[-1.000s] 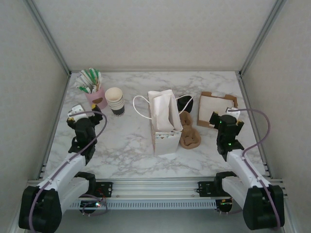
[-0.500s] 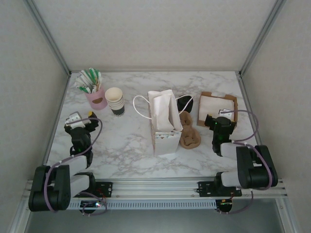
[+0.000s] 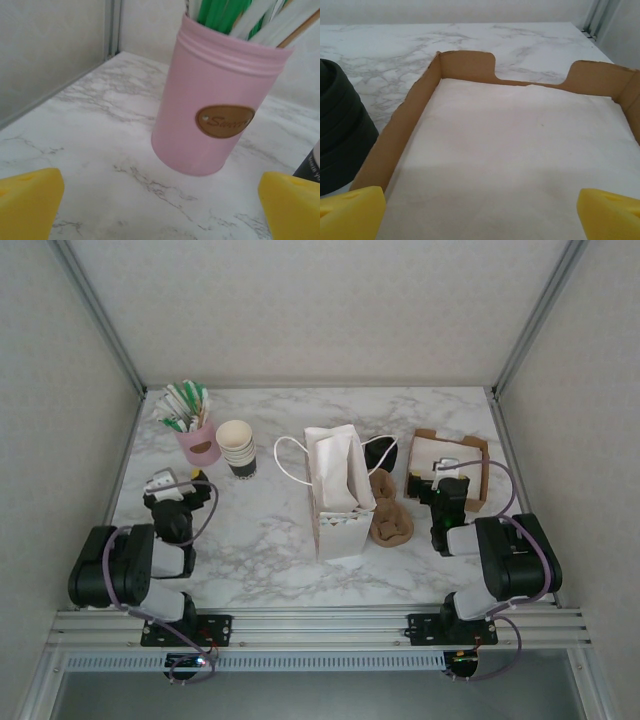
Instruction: Pack the takeout coffee
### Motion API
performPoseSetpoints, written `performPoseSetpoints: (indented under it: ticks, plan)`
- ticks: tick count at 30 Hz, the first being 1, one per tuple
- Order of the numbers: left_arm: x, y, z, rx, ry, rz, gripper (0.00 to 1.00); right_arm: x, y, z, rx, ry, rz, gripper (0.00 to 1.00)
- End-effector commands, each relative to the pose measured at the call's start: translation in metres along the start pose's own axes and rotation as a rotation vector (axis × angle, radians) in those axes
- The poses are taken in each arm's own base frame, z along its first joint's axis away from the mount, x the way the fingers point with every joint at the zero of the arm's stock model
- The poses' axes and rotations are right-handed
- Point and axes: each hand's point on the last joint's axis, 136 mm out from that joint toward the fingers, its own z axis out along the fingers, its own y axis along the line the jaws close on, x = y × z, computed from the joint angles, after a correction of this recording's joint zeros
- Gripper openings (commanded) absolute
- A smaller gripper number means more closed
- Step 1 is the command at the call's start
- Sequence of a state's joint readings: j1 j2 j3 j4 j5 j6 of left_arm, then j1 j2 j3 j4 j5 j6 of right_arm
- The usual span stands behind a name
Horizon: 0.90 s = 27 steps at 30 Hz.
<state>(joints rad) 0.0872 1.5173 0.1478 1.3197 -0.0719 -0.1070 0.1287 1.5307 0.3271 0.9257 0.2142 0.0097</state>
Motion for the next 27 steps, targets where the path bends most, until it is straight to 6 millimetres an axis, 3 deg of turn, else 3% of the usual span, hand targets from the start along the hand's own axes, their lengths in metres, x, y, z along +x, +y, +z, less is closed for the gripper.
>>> performPoseSetpoints:
  ticks: [1,27]
  plan:
    - [-0.016,-0.015,0.010,0.034,-0.051,0.011,0.99,-0.003,-0.002,0.008,0.004,0.021,0.000,0.99]
    - [-0.012,-0.025,0.014,0.065,-0.020,0.052,1.00,-0.003,-0.007,0.010,-0.004,0.036,0.031,0.99]
